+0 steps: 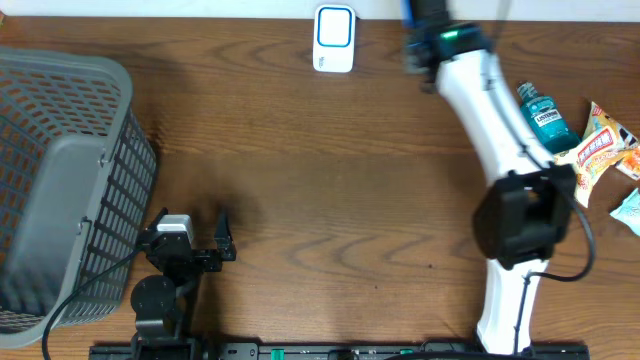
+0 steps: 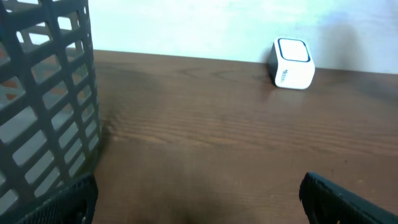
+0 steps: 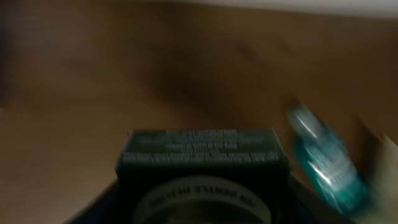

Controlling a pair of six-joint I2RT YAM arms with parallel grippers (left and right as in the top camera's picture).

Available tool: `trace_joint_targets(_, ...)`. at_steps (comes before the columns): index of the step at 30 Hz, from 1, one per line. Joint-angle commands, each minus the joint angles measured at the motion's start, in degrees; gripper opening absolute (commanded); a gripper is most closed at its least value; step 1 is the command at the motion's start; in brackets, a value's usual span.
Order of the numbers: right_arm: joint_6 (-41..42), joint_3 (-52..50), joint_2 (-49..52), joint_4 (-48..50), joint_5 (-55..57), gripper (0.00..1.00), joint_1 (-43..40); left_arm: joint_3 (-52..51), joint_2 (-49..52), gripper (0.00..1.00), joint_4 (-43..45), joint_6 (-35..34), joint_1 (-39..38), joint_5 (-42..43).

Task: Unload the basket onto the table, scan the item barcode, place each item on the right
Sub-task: 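Carry the green tin to the right table edge and release it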

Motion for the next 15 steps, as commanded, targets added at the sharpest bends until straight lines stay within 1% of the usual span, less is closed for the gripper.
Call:
trace_joint_targets(1,-0.15,-1.03,2.95,-6.80,1.16,0.21,-6.10,-0.90,-0.20,1.00,-1.51,0.74,0.28,0.74)
trace_joint_targets(3,-0.22,-1.86,4.15,-8.48,1.18,0.22,-9.29,-0.90,-0.20,1.00,-1.51,0.74,0.28,0.74)
trace_joint_targets(8,-0.52,-4.28,7.78,-8.57,1.16,0.25,-17.70,-0.90,-0.20,1.00,-1.51,0.74,0.28,0.74)
trace_joint_targets(10,-0.55,-4.35,8.94,-8.63,1.11,0.30,-20.22,-0.90,-0.20,1.00,-1.51,0.74,0.28,0.74)
trace_joint_targets(11,-0.55,-4.35,9.44,-8.55,1.01,0.35,-21.49,-0.90,-0.20,1.00,-1.51,0.74,0.28,0.74)
trace_joint_targets(13,-0.76,-4.33,9.62,-7.98,-0.07,0.63,-23.39,-0.90,-0.20,1.00,-1.51,0.74,0.28,0.74)
trace_joint_targets(14,-1.18,-4.26,9.49,-7.96,-0.63,0.85,-23.96,-0.90,-0.20,1.00,-1.51,0.74,0.28,0.74)
trace_joint_targets(15,-1.40,-4.09,8.90,-8.17,-1.64,0.99,-24.59,-0.90,-0.20,1.00,-1.51,0.74,0.28,0.74)
